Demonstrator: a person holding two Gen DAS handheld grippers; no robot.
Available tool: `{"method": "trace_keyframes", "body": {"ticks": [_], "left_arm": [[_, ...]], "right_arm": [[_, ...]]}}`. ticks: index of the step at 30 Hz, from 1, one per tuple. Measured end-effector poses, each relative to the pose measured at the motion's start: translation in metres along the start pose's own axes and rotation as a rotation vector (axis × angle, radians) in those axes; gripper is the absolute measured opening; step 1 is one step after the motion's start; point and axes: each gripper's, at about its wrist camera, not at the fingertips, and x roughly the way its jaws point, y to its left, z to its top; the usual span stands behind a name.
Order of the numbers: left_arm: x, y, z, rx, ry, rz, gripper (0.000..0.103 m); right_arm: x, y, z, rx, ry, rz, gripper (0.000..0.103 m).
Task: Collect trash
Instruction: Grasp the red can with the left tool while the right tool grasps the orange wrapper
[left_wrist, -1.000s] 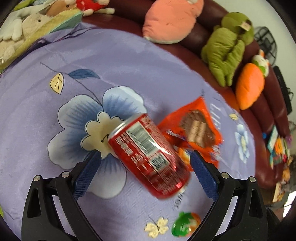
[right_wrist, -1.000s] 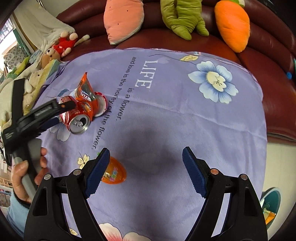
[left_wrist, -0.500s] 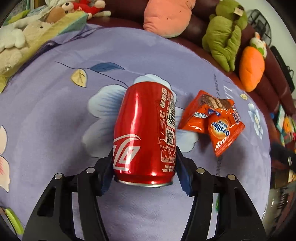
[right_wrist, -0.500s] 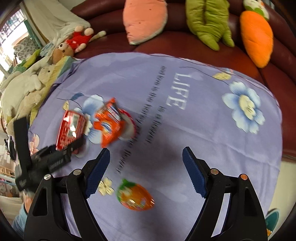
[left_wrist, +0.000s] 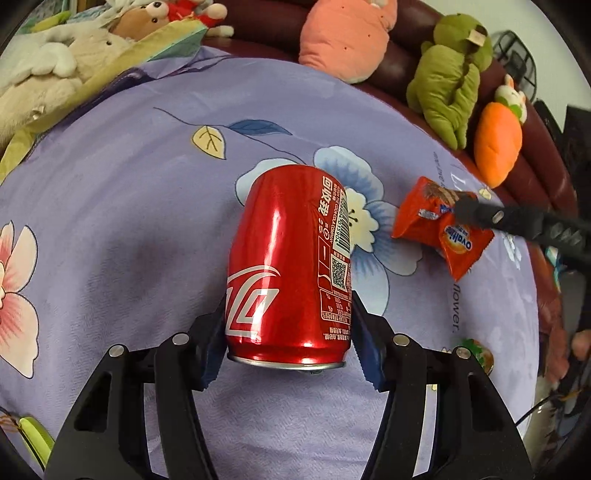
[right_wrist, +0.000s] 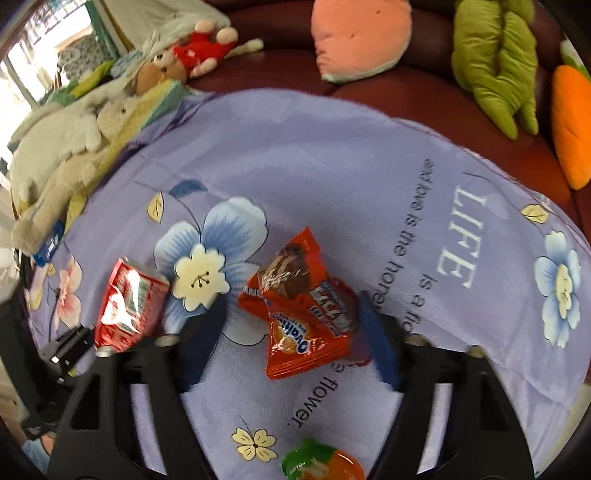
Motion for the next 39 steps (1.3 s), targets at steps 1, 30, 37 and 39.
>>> {"method": "trace_keyframes", "body": {"ticks": [1,30,37,39], "left_arm": [[0.0,0.001,0.001,-0.006,-0.002,0.001,0.061],[-0.032,-0.035,-0.038,0.075,-0.035,-0.046,0.06],[-0.023,-0.012,-0.021,0.041,-0.018,-0.028,0.06],[-0.02,-0.009,-0.02,0.041,-0.013,-0.019,0.06]], "right_arm": [[0.004,0.001,-0.001,-0.003,0.014,-0.004,0.043],[-0.063,-0.026,-0.082,0.147,-0.066,0.079,0.054],[-0.027,-0.024,-0.058,0.171,-0.061,0.089,0.059],[-0.013,-0.025,-0.053,0.188,-0.054,0.092,0.059]]}}
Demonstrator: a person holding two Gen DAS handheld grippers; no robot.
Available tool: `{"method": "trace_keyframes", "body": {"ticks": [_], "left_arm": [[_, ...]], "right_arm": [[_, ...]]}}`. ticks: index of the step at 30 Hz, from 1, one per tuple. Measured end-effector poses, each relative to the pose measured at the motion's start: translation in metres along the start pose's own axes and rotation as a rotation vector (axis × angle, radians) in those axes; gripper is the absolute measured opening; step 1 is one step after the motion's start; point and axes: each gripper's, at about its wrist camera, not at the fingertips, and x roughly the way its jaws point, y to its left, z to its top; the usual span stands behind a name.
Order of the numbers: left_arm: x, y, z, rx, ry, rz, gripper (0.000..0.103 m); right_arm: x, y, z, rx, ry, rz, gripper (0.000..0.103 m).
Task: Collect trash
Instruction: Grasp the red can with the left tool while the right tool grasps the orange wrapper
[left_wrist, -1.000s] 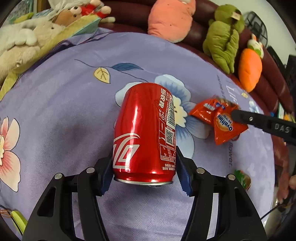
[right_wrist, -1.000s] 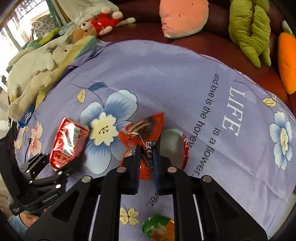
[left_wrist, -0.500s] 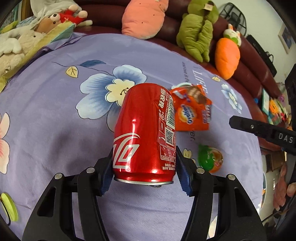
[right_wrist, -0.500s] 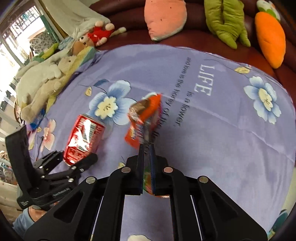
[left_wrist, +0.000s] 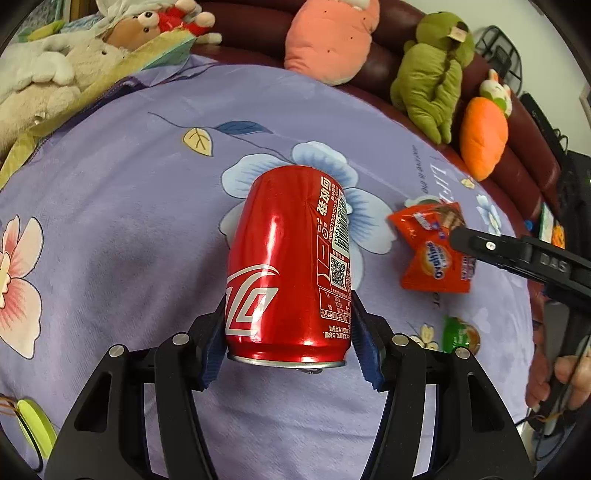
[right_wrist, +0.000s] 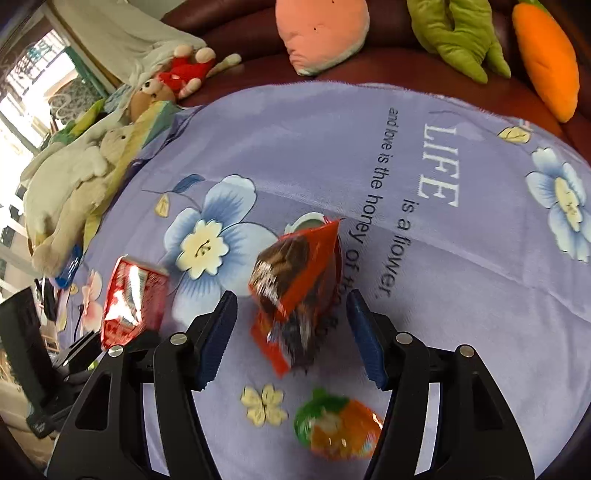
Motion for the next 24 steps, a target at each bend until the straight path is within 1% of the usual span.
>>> {"method": "trace_keyframes", "body": {"ticks": [3,4,6,10,14,16,20,24], "left_arm": [[0.005,0.003,0.001,-0.008,0.01,0.0,0.06],[0.007,0.003,0.0,-0.013,0.013,-0.002,0.06],[0.01,0.003,-0.001,-0.018,0.017,-0.006,0.06],[0.01,-0.009,-0.003,-0.005,0.017,-0.033,0.06],[0.005,-0.033,-0.011,0.043,0.018,-0.07,0.06],[0.001,-0.048,-0.016,0.071,0.018,-0.089,0.06],[-0.009,-0.078,-0.029,0.119,0.022,-0.132,0.06],[-0.02,-0.114,-0.047,0.187,0.03,-0.166,0.06]], "right_arm": [[0.014,0.002,-0.001,-0.004,0.009,-0.006,0.058],[0.016,0.002,-0.002,-0.01,0.009,-0.009,0.045],[0.018,0.001,-0.008,-0.021,0.019,-0.019,0.024],[-0.001,-0.007,-0.02,-0.001,-0.004,-0.022,0.02],[-0.034,-0.019,-0.04,0.023,-0.03,-0.013,0.018],[-0.047,-0.026,-0.048,0.041,-0.028,0.009,0.018],[-0.081,-0.035,-0.078,0.045,-0.046,0.001,0.018],[-0.114,-0.053,-0.11,0.087,-0.079,-0.004,0.018]]}}
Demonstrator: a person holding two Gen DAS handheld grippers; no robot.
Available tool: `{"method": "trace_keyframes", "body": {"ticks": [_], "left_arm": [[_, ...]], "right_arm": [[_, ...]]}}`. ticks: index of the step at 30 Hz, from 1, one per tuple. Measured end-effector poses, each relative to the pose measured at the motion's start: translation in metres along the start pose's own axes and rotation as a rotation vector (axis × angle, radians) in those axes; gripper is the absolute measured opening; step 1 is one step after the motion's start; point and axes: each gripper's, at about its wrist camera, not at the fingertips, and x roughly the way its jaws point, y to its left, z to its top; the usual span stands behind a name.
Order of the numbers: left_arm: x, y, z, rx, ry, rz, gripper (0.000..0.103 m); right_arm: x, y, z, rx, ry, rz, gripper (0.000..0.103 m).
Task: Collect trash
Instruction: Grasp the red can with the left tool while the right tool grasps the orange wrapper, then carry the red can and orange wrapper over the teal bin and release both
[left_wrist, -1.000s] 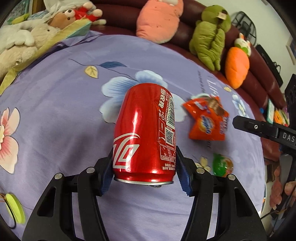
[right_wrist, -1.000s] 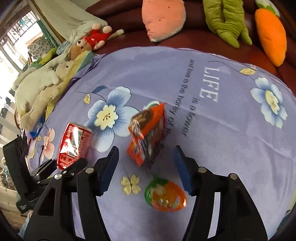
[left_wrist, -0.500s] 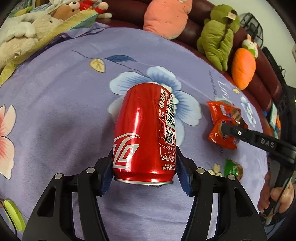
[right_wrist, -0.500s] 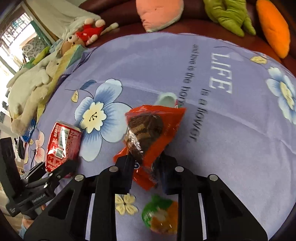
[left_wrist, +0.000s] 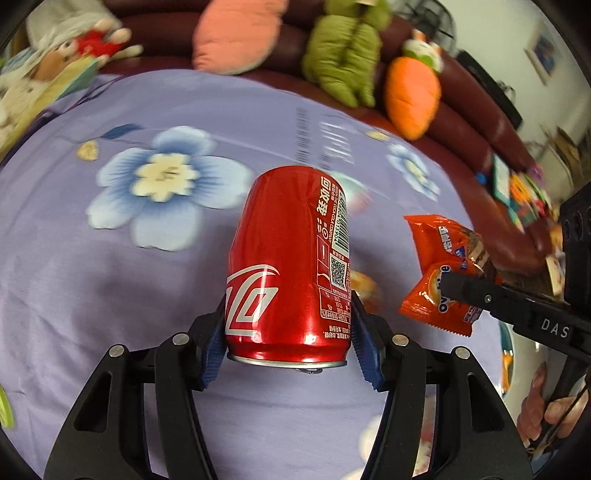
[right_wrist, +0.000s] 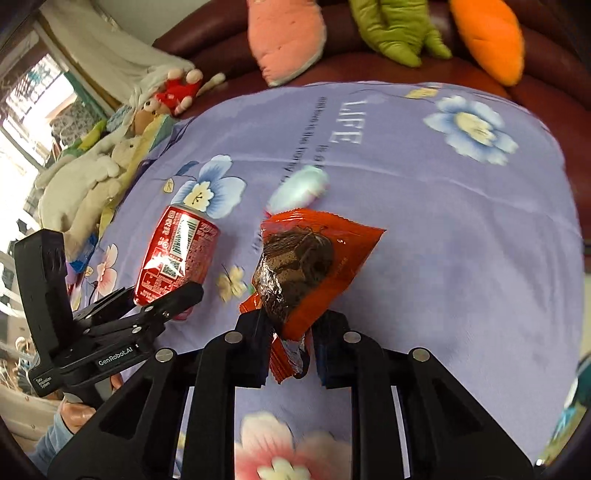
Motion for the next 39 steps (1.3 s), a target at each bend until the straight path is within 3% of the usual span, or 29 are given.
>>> {"method": "trace_keyframes", "body": {"ticks": [13,24,30,39], "left_arm": [[0.012,-0.18,-0.043,0.294,0.081,-0.169,0.06],[0.051,-0.343,-0.094,0.584,0.189,-0.284,0.06],[0.086,-0.406,-0.123,0.67,0.266,-0.299,0.06],[0.122,-0.45,-0.144,0.722,0.335,-0.29,0.06]], "right_arm": [[-0.138,-0.12,-0.092,0.259,-0.216,-0.085,0.018],[-0.257,-0.25,-0.206,0.552,-0.412,-0.238,0.018],[-0.274,-0.293,-0.244,0.64,-0.438,-0.26,0.018],[-0.272,-0.33,-0.264,0.707,-0.429,-0.252,0.018]]}}
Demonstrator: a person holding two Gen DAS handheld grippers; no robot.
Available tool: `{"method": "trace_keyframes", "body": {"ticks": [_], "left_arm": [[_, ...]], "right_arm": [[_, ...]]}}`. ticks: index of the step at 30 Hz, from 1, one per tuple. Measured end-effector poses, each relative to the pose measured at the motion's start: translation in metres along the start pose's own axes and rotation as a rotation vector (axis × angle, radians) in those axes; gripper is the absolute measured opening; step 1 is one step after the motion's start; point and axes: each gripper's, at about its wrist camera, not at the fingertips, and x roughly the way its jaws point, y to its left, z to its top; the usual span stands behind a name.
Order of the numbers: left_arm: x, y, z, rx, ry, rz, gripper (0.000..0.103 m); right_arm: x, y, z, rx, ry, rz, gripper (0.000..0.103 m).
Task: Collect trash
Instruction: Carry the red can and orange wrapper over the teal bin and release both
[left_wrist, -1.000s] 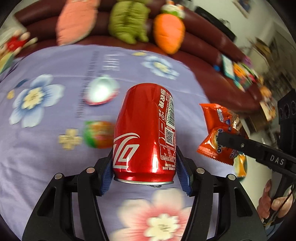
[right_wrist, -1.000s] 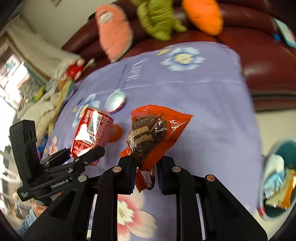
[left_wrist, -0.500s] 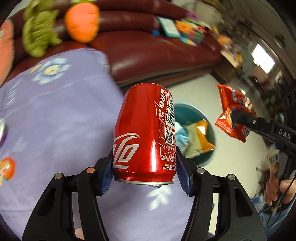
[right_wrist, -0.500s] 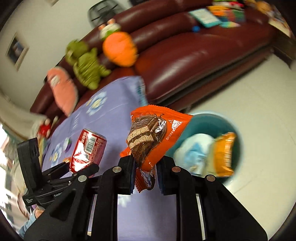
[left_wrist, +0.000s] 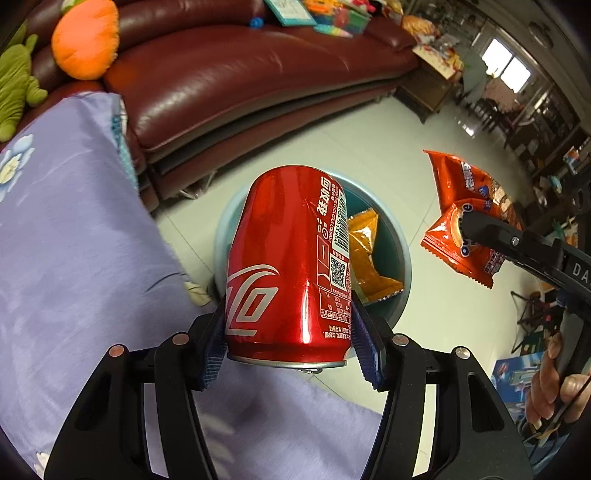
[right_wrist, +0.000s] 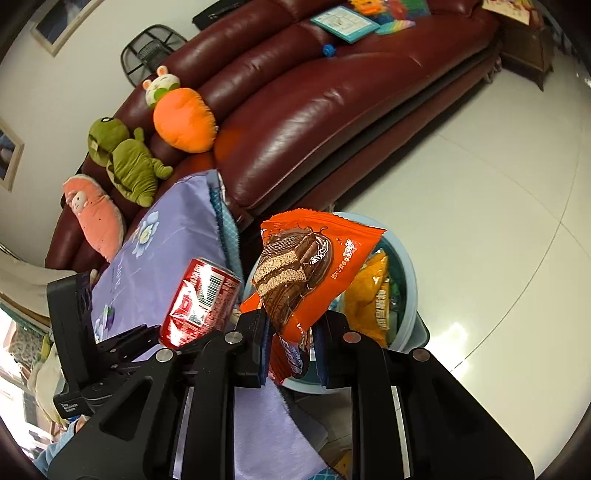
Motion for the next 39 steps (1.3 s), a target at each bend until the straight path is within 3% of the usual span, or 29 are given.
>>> {"method": "trace_keyframes", "body": {"ticks": [5,6,8,9,26,29,31,39], "left_arm": [[0.026,-0.008,0.009,0.011,0.029,-0.008,0.063],[0.028,-0.008,0.01,0.012,0.032,-0.009,0.067],[0.031,-0.008,0.012,0.014,0.032,0.011,0.085],[0.032,-0.006,0.012,0.014,0.023,0.029,0.087],[0.008,0.024,-0.011,-0.056,0.005,0.015,0.092],[0.002,0.028,-0.016,-0.071,0.0,0.009,0.092],[-0.001,0.033,-0.018,-0.082,-0.005,0.008,0.092],[-0.015,0.055,-0.024,-0.135,-0.022,-0.008,0.092]], "right_arm": [[0.006,-0.01,0.004,0.012,0.007,-0.01,0.018],[0.006,-0.011,0.004,0.014,0.008,-0.013,0.018],[0.009,-0.012,0.005,0.015,0.011,-0.016,0.018],[0.011,-0.012,0.005,0.014,0.015,-0.018,0.018],[0.04,0.005,0.012,-0.028,0.076,-0.048,0.021],[0.051,0.011,0.013,-0.038,0.094,-0.066,0.034],[0.056,0.012,0.013,-0.039,0.101,-0.081,0.052],[0.053,0.016,0.006,-0.024,0.11,-0.123,0.071]]}}
